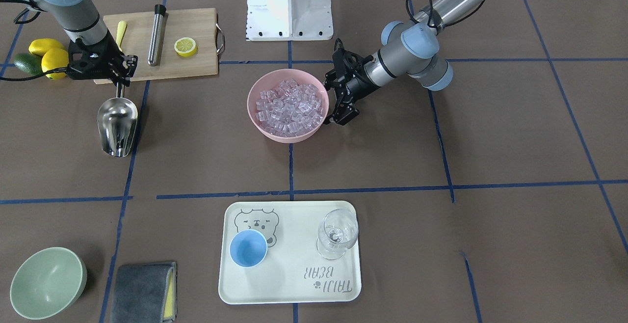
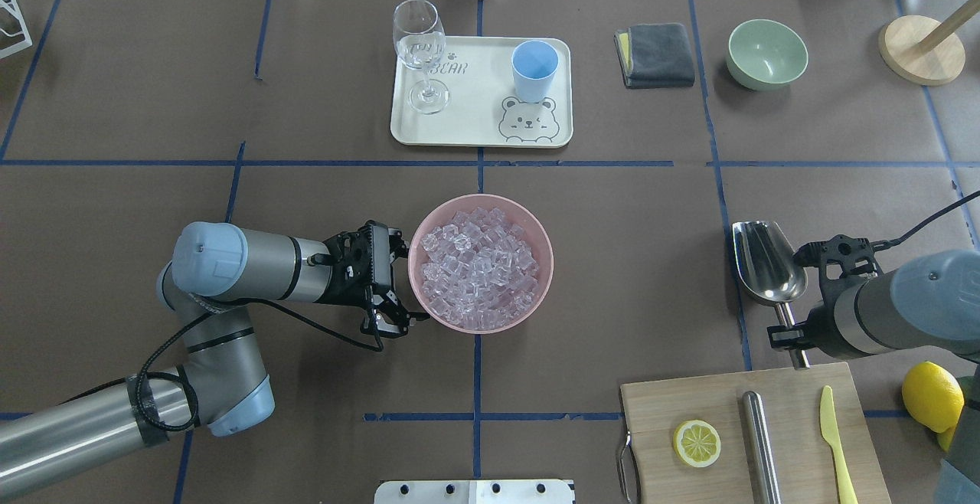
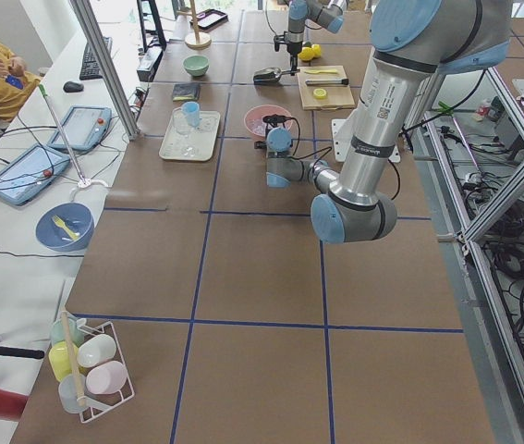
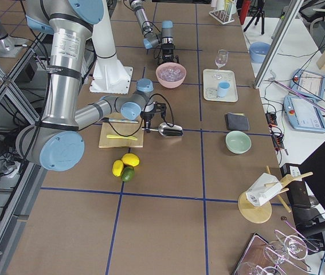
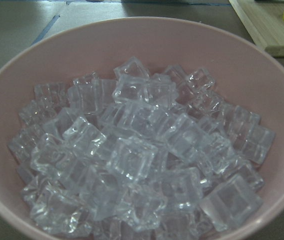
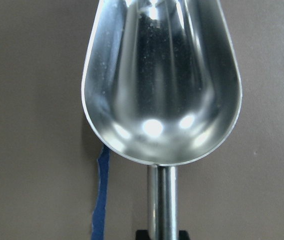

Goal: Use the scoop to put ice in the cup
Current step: 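Lower the right gripper onto the metal scoop handle and grasp it, then lift the metal scoop with the right gripper toward the bowl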

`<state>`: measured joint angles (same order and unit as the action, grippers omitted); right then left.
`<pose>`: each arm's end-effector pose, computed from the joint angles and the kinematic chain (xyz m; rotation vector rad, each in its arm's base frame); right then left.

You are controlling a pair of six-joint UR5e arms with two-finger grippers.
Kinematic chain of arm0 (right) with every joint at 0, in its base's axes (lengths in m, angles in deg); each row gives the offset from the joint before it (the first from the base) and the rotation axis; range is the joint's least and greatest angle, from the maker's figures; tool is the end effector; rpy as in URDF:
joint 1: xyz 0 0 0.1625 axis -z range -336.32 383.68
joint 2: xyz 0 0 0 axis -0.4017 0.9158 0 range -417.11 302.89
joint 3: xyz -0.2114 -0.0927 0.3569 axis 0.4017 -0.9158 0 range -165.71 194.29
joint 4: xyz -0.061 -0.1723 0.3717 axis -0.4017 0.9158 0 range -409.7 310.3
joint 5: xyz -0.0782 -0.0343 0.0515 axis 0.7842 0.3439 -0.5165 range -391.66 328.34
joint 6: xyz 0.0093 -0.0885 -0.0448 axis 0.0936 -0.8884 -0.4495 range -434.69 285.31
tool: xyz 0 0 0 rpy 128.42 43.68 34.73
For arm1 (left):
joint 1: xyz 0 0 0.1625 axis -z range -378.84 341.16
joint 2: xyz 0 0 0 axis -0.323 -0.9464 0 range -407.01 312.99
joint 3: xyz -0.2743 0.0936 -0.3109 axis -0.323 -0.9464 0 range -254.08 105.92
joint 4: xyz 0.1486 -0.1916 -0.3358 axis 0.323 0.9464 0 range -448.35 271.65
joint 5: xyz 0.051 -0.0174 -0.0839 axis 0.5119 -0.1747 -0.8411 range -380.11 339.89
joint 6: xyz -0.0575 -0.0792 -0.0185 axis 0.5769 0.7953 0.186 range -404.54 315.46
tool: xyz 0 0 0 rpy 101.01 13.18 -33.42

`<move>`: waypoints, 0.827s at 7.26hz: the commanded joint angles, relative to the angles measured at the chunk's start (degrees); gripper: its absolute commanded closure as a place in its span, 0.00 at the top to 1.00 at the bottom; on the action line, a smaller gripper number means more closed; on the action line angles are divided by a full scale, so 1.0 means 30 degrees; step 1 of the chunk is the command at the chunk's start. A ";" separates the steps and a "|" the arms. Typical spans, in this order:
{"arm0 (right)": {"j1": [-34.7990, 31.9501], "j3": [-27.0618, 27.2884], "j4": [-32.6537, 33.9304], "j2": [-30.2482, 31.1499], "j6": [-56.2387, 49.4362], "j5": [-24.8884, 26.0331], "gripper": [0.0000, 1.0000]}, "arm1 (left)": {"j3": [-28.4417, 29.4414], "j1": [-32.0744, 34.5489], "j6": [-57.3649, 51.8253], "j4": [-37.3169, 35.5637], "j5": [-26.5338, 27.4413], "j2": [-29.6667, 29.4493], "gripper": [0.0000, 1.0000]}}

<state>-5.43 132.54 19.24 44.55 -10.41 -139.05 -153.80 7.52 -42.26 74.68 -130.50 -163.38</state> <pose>-0.3227 -0.2982 0.4812 0.0406 -0.7132 -0.0431 0.5479 -0.3817 0.3364 1.2143 1.1447 1.1044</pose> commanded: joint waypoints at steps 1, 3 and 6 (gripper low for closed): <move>-0.0197 0.0223 0.0018 -0.0107 -0.0040 0.0232 0.00 | 0.0000 0.0000 0.0000 0.0004 0.0000 0.0000 1.00; -0.0341 0.0312 0.0048 -0.0195 -0.4690 0.0232 0.00 | -0.0029 0.0000 0.0000 0.0004 0.0000 0.0000 1.00; -0.2792 0.0751 0.0048 -0.0283 -1.7241 -0.0262 0.00 | 0.0000 0.0000 0.0000 0.0004 0.0000 0.0029 1.00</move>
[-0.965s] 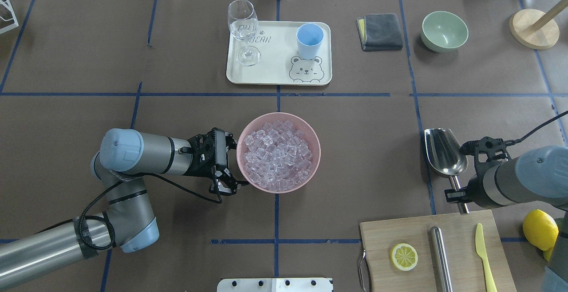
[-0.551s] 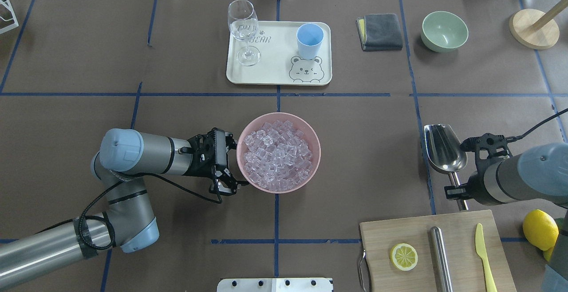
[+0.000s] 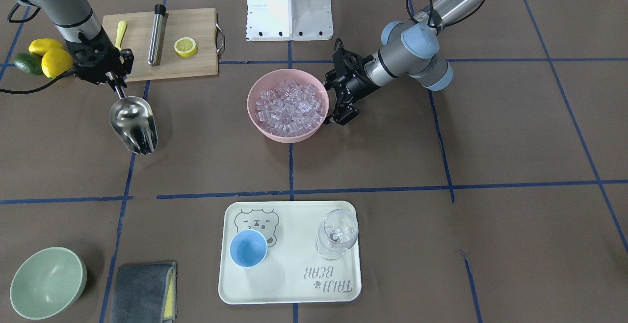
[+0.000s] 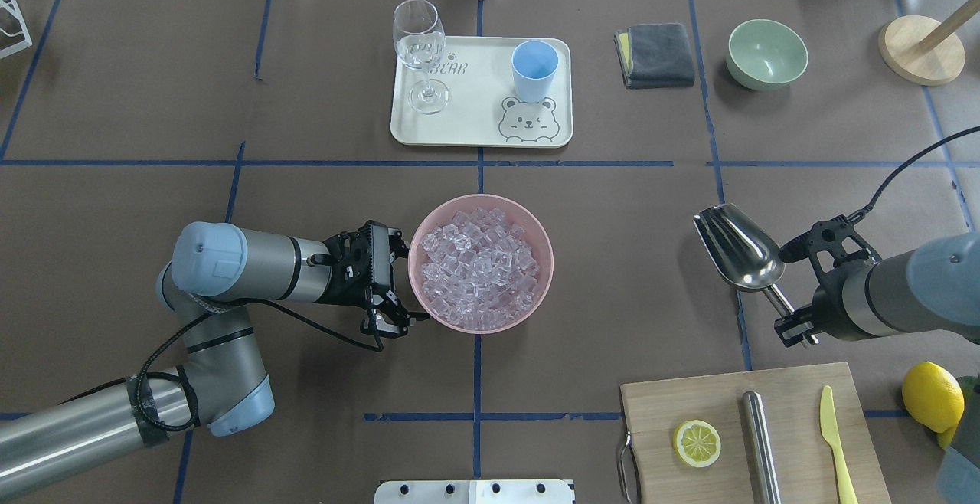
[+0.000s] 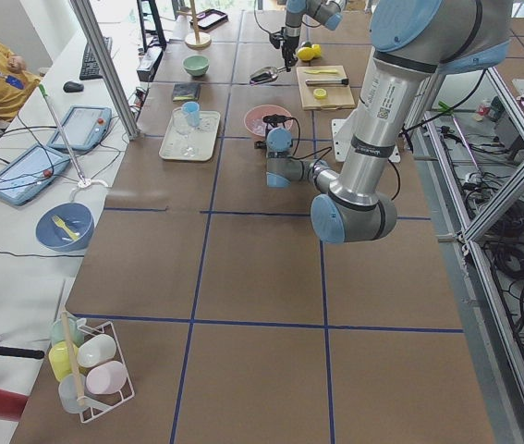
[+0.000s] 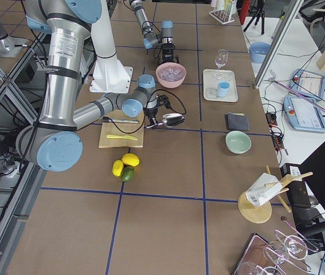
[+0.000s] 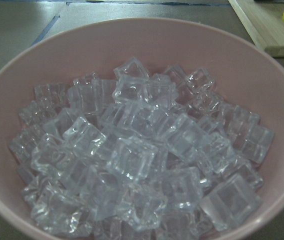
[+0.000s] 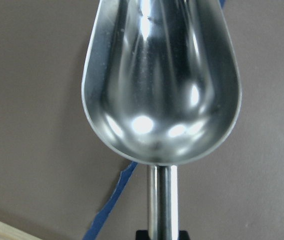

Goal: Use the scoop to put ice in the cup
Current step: 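Lift the metal scoop with the right gripper toward the bowl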

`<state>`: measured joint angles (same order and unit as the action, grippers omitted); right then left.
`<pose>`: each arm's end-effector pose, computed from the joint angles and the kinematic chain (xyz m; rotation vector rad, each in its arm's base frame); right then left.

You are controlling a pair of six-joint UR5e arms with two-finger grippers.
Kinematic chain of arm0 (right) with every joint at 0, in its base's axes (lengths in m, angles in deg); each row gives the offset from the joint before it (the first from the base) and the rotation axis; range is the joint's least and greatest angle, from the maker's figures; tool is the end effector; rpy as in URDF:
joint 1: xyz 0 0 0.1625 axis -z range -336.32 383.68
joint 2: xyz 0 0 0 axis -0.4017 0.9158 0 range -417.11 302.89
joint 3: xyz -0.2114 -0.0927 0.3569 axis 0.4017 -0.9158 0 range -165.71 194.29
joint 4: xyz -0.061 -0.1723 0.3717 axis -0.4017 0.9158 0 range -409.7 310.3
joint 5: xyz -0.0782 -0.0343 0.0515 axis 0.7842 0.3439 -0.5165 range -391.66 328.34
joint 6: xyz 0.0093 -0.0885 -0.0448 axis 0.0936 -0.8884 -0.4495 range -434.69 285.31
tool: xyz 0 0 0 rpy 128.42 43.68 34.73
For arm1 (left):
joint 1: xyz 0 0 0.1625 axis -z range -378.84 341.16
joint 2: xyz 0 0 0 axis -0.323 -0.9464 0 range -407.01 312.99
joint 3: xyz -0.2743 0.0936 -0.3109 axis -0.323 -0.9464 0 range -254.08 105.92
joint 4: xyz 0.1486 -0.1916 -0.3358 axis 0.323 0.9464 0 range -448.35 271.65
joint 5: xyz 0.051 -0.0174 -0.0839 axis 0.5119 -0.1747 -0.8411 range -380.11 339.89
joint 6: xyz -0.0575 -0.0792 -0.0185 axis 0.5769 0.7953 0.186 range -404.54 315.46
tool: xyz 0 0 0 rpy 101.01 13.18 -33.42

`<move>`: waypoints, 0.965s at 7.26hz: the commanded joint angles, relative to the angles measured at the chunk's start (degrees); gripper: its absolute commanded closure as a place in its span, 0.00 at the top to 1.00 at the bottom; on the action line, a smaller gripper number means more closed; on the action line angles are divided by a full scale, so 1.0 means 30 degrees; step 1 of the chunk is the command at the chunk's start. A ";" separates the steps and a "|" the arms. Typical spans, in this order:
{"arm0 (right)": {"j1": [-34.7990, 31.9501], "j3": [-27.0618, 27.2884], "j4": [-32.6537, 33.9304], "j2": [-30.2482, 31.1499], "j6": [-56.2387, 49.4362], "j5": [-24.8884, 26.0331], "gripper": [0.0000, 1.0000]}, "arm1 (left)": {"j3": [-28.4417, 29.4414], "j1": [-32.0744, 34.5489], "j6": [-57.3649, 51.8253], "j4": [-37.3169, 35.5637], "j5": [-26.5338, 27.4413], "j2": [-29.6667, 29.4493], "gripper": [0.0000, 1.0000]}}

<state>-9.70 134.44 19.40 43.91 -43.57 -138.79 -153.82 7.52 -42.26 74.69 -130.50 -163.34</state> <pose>-0.2993 -0.3217 0.4600 0.3048 -0.6953 -0.5282 0.5477 -0.3816 0.3367 1.2142 1.1446 1.1045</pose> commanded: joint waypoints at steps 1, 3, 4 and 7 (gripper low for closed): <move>-0.2224 0.0029 0.0022 -0.0068 -0.8998 -0.1632 0.00 | 0.0005 0.0000 0.0000 -0.0001 0.0000 0.0018 1.00; -0.3460 0.0144 0.0023 -0.0010 -0.9378 -0.4007 0.00 | 0.0005 0.0000 0.0000 -0.0001 0.0000 -0.0011 1.00; -0.3579 0.0464 0.0052 -0.0213 -0.9175 -0.4221 0.00 | 0.0005 0.0000 0.0000 -0.0001 0.0000 0.0017 1.00; -0.2880 0.1194 0.3598 -0.2572 -0.9143 -0.3844 0.00 | 0.0005 0.0000 0.0000 0.0000 0.0000 -0.0012 1.00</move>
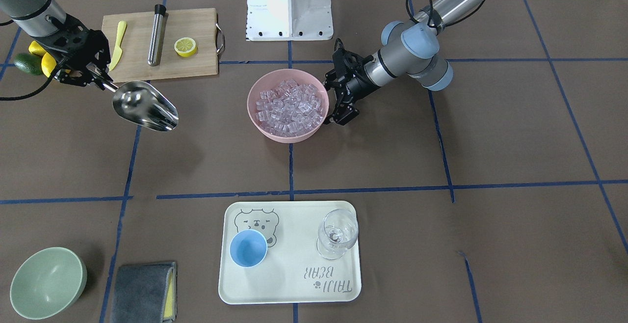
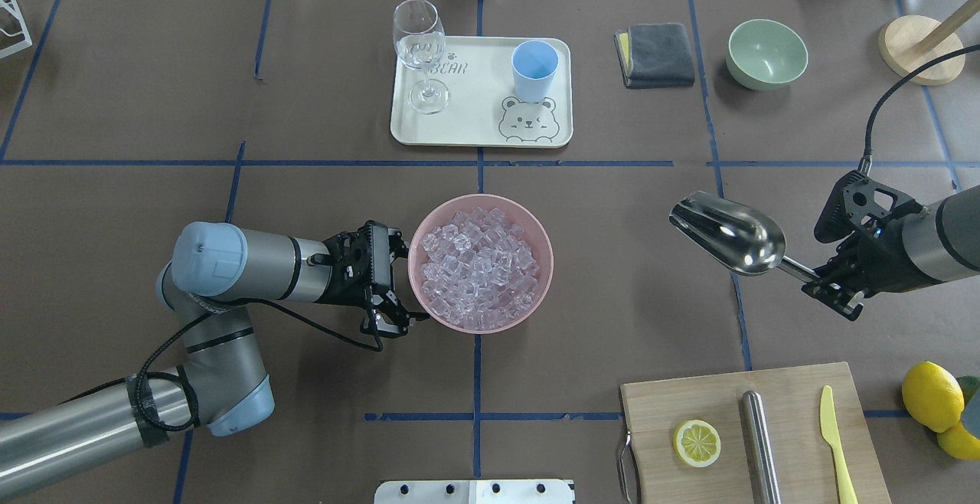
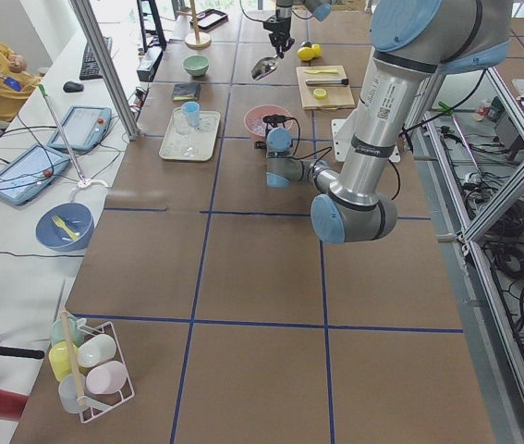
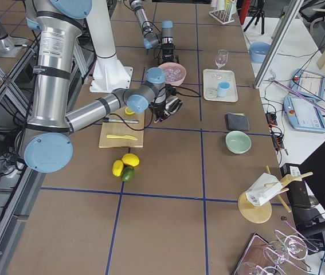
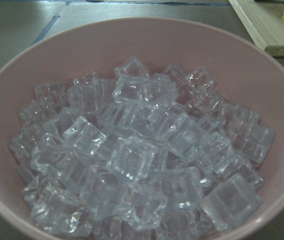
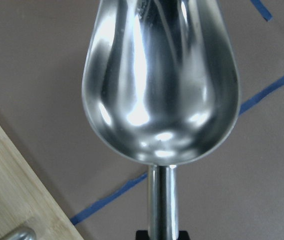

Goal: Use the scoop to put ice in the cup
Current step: 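Lift the metal scoop with the right gripper toward the bowl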

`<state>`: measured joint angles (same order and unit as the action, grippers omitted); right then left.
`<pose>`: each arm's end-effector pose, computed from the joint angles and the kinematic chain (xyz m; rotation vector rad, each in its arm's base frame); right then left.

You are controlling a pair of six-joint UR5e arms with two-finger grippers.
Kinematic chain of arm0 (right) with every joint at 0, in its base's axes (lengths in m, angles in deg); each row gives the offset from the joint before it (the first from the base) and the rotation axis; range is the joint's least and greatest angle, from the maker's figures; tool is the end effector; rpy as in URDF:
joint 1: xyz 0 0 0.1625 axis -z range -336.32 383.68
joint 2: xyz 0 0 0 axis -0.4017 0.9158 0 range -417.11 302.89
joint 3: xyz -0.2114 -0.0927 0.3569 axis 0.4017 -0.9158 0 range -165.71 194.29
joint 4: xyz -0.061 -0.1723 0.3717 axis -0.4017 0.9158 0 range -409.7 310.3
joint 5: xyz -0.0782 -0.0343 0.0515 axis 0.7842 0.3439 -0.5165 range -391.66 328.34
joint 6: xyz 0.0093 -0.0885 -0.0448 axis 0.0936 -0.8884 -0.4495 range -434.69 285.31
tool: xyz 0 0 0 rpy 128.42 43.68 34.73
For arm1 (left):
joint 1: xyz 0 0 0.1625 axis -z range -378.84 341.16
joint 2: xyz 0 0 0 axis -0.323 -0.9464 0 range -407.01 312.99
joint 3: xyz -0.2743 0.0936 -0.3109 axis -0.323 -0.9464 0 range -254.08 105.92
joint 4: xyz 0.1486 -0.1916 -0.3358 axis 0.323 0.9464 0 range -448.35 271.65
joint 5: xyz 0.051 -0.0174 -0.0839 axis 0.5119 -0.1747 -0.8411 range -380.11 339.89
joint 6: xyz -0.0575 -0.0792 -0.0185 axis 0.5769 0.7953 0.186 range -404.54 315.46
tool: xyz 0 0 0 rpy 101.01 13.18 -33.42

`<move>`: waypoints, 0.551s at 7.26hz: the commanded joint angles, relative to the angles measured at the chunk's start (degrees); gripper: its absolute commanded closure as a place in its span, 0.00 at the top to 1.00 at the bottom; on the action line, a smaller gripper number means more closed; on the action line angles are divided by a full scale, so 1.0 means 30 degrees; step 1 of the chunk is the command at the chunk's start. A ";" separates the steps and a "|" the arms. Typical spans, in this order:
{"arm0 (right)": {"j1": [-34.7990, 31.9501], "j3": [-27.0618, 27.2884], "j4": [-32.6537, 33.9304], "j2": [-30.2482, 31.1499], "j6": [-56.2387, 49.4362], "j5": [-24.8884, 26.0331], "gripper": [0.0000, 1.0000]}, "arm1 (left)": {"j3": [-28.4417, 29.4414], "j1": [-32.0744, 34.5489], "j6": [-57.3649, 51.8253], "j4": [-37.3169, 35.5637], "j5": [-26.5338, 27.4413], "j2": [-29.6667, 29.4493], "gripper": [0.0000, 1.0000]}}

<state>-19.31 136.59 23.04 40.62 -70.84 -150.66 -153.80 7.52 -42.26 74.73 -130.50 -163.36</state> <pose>-0.2580 -0.3567 0.4191 0.4527 -0.7690 -0.8892 0.5478 -0.3816 0.3366 1.2148 1.1450 1.1044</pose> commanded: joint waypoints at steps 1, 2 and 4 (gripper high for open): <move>0.0993 0.1673 0.6619 -0.3433 -0.0286 0.0955 0.00 | -0.0001 0.0000 0.0000 -0.0013 0.0000 -0.0004 1.00; 0.2130 0.2671 1.0664 -0.5164 -0.0288 0.2269 0.00 | -0.0001 0.0000 0.0000 0.0016 0.0000 -0.0004 1.00; 0.3338 0.2654 2.0758 -1.2379 -0.0259 0.3478 0.00 | -0.0001 0.0000 0.0000 -0.0013 0.0000 -0.0004 1.00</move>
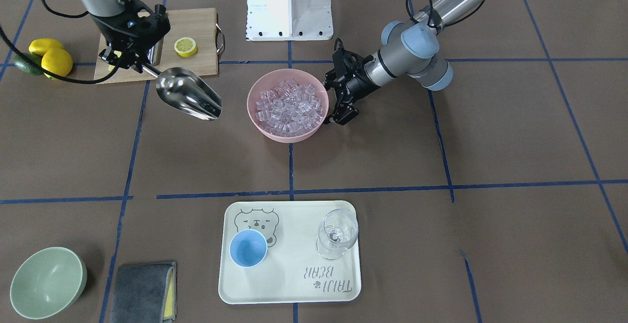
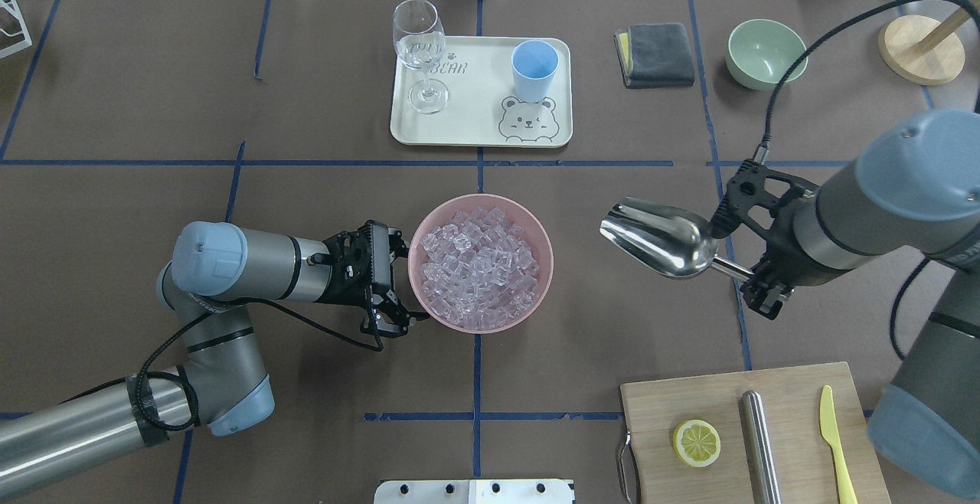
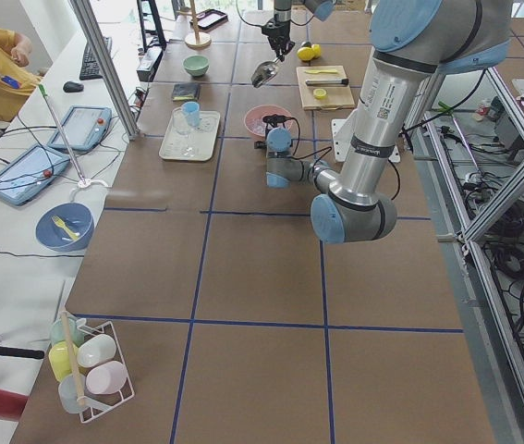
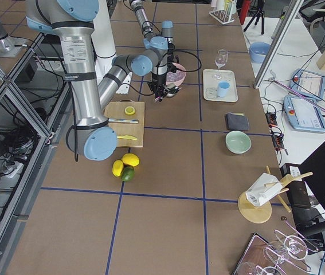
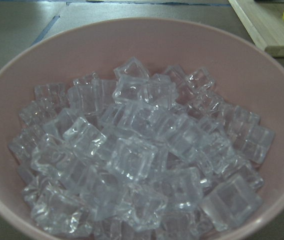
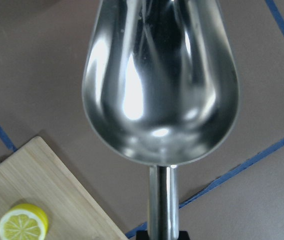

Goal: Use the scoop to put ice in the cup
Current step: 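Swing the right arm over and dip the scoop into the ice bowl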

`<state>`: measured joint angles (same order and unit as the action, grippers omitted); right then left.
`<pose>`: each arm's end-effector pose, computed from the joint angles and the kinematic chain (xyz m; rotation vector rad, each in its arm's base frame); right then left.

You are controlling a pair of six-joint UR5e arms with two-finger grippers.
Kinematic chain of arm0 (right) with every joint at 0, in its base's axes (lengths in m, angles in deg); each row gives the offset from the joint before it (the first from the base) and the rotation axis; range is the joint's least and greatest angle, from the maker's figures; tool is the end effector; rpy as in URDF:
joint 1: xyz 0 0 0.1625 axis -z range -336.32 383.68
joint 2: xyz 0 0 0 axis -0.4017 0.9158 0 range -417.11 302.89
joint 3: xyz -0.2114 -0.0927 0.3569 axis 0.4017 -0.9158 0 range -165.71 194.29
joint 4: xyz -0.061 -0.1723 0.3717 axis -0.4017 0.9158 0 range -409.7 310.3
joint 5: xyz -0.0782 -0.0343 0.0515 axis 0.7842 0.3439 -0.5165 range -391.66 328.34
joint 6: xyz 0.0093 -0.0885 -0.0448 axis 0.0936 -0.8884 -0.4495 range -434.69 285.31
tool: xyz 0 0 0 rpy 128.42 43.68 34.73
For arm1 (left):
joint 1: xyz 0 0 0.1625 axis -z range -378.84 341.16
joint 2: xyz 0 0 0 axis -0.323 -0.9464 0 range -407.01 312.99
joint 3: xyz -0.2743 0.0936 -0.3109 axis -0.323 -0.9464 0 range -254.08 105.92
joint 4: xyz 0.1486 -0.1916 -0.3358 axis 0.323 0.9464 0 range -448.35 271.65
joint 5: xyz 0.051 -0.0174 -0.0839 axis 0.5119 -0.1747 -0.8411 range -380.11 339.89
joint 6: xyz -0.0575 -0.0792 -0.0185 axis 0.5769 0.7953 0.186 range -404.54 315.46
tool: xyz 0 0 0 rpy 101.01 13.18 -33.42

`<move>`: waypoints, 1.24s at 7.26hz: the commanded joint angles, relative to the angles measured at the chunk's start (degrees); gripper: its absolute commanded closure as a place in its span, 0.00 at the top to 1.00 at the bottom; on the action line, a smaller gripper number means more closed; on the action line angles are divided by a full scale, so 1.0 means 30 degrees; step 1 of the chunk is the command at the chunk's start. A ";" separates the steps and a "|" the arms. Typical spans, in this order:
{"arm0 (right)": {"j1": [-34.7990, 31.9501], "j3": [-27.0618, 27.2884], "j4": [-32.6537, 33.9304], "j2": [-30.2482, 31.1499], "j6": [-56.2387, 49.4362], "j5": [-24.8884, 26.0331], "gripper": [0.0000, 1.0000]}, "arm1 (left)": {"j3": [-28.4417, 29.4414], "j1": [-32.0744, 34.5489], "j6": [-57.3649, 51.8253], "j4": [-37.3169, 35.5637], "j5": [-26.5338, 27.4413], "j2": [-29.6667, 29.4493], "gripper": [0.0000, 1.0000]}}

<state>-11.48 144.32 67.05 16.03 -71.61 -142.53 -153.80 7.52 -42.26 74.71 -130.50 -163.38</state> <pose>-0.3283 -0.3509 0.2712 0.2946 -0.5864 -0.9681 0.5479 -0.3817 0.3364 1.2148 1.1450 1.1044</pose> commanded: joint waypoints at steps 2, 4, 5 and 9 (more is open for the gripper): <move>0.1668 -0.1724 1.0931 -0.8860 -0.0001 0.1594 0.00 | 0.0000 0.0001 0.0000 0.0022 0.0000 0.0000 1.00; 0.2459 -0.5267 1.2958 -1.1943 -0.0031 0.2030 0.00 | 0.0000 0.0001 0.0000 -0.0007 0.0000 0.0000 1.00; 0.2782 -0.6299 1.3548 -1.2624 -0.0031 0.2236 0.00 | 0.0000 0.0001 0.0000 -0.0008 0.0000 0.0000 1.00; 0.3166 -0.9379 1.3847 -1.4093 -0.0321 0.2444 0.00 | 0.0029 0.0001 0.0000 -0.0008 0.0000 0.0000 1.00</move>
<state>-2.11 119.25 108.50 -24.73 -72.03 -135.26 -153.72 7.52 -42.26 74.70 -130.50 -163.38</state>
